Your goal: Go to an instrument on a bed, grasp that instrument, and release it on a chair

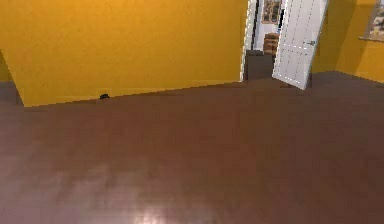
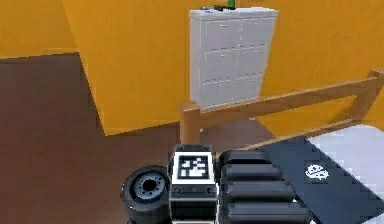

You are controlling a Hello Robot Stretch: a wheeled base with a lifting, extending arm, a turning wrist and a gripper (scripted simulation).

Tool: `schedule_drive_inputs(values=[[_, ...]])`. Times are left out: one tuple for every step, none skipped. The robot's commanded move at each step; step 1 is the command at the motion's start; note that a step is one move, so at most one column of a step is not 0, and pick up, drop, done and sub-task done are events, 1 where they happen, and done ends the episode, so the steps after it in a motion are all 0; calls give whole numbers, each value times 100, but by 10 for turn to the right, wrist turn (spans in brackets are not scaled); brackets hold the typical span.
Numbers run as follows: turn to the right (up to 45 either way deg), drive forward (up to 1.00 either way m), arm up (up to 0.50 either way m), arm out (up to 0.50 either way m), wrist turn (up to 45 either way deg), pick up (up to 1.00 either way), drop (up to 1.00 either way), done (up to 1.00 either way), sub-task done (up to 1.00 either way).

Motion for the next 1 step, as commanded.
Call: schedule_drive_inputs(values=[[0, 40, 0, 0, 0, 0, 0, 0, 0]])
